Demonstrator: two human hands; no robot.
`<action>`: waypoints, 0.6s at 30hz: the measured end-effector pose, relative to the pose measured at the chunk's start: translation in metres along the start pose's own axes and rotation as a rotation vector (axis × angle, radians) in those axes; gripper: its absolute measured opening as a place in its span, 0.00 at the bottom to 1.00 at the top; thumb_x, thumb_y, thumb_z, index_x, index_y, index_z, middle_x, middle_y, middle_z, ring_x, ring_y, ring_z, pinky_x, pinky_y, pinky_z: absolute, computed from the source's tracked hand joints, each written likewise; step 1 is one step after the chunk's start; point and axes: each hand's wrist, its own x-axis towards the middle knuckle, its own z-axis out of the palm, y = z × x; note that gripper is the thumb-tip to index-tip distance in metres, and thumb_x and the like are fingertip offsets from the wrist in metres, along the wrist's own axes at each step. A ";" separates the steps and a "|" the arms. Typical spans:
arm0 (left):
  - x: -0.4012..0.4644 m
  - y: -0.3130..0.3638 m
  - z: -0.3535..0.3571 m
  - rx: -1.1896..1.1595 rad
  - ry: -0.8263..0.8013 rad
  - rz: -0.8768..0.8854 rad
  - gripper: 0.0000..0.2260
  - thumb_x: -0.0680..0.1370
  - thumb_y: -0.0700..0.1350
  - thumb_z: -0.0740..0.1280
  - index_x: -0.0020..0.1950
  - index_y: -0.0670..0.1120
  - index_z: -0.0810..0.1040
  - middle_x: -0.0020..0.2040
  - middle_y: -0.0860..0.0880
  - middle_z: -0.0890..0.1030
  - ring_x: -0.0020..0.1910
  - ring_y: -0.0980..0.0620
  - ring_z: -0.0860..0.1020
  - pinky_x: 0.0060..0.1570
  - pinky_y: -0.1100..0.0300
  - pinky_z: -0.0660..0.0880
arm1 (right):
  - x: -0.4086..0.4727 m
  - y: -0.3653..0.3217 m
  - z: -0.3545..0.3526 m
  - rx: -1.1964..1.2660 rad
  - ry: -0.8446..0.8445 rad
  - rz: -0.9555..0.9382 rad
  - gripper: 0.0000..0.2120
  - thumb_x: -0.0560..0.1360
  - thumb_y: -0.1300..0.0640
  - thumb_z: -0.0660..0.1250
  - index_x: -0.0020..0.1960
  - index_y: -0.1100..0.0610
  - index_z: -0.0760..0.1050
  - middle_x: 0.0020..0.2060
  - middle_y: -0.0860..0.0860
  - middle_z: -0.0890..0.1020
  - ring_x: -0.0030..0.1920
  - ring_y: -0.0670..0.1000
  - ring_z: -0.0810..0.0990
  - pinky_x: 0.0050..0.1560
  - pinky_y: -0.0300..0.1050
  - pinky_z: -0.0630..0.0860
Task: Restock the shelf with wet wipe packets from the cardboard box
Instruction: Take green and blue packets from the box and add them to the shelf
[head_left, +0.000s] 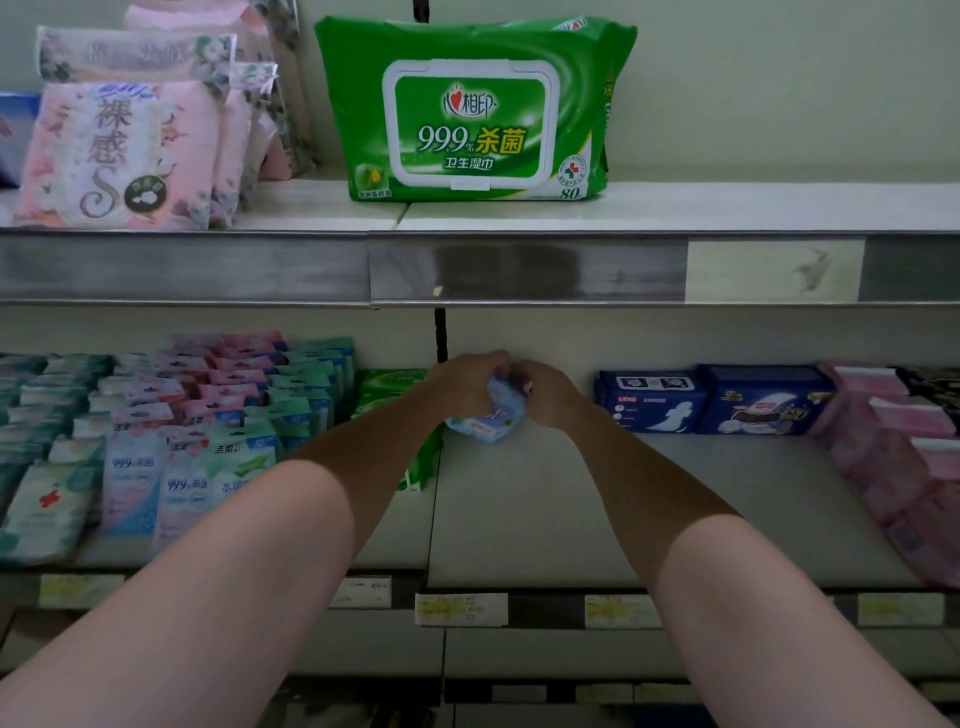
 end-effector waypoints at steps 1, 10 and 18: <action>0.000 -0.002 -0.001 -0.010 0.030 -0.013 0.15 0.71 0.42 0.71 0.55 0.49 0.71 0.54 0.45 0.80 0.50 0.45 0.78 0.48 0.53 0.77 | 0.000 0.000 0.000 0.003 0.008 0.011 0.18 0.78 0.66 0.64 0.68 0.63 0.73 0.63 0.60 0.78 0.62 0.59 0.77 0.61 0.46 0.71; 0.003 -0.005 0.013 0.276 0.010 -0.067 0.20 0.76 0.39 0.67 0.67 0.45 0.68 0.58 0.43 0.78 0.56 0.44 0.77 0.58 0.49 0.73 | 0.004 0.002 0.002 -0.078 0.032 0.041 0.16 0.77 0.68 0.64 0.64 0.61 0.71 0.58 0.59 0.77 0.49 0.51 0.74 0.38 0.38 0.70; 0.007 -0.006 0.020 0.353 0.093 -0.110 0.21 0.75 0.39 0.68 0.67 0.45 0.69 0.59 0.42 0.76 0.58 0.43 0.74 0.59 0.49 0.71 | 0.002 0.009 -0.001 -0.123 0.071 0.086 0.15 0.79 0.61 0.66 0.64 0.62 0.70 0.59 0.59 0.77 0.59 0.58 0.77 0.51 0.43 0.70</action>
